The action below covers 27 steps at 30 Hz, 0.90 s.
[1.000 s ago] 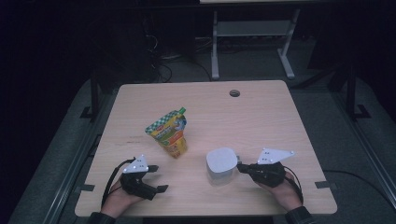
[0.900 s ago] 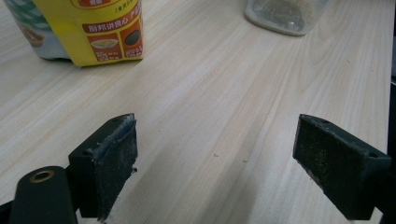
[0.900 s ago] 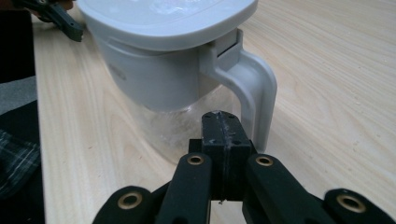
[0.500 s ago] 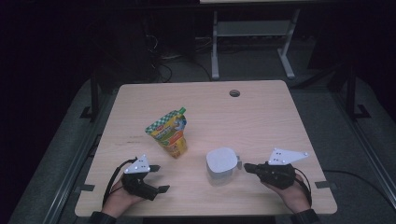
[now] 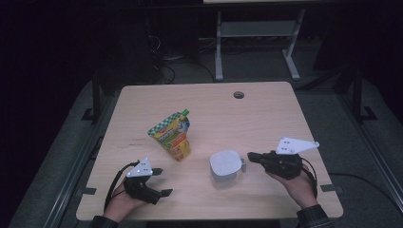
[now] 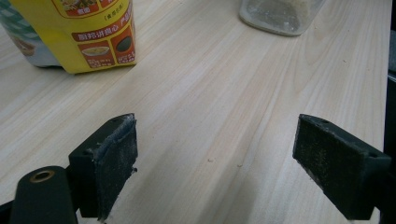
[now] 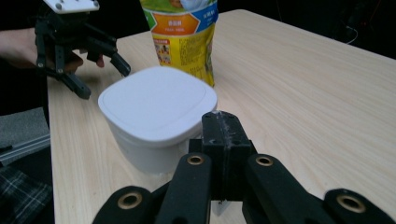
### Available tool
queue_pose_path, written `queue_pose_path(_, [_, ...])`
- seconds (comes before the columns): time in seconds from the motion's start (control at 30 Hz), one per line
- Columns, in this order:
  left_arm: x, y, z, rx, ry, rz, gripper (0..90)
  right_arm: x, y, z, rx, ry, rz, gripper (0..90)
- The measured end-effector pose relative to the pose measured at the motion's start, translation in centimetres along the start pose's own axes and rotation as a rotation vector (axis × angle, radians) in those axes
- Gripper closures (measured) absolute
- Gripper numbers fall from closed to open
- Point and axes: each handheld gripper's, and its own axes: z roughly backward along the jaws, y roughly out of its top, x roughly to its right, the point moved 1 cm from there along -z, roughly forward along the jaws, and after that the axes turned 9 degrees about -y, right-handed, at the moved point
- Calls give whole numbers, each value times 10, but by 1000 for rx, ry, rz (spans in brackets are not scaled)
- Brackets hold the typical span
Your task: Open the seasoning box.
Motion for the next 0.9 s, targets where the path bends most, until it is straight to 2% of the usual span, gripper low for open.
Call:
queue_pose_path(0.23, [4,3,-1,9,-11,-15,135,1,4,-3,11,-8,4,899])
queue_pose_path(0.33, [7,6,-1,15,-21,-29,133,3,2,-3,11,-21,0,799])
queue_pose_path(0.37, [8,8,-2,17,-26,-36,133,3,2,-3,11,-21,0,799])
queue_pose_path(0.4, [11,12,-3,29,-38,-42,132,4,1,-4,6,-15,-8,727])
queue_pose_path(0.5, [13,18,-4,43,-53,-55,130,5,-1,-5,-3,-20,-7,694])
queue_pose_path(0.53, [15,23,-5,45,-58,-68,126,5,-2,-7,-7,-23,-10,643])
queue_pose_path(0.63, [19,28,-6,55,-69,-82,120,5,-3,-8,-12,-21,-12,614])
queue_pose_path(0.67, [20,32,-7,57,-72,-91,107,6,-4,-9,-13,-28,-8,561])
queue_pose_path(0.77, [24,38,-12,66,-84,-100,92,6,-5,-9,-13,-33,-13,531])
queue_pose_path(0.8, [25,43,-16,66,-99,-96,83,7,-6,-10,-14,-37,-22,492])
queue_pose_path(0.9, [28,47,-20,59,-103,-108,66,8,-7,-10,-18,-46,-28,466])
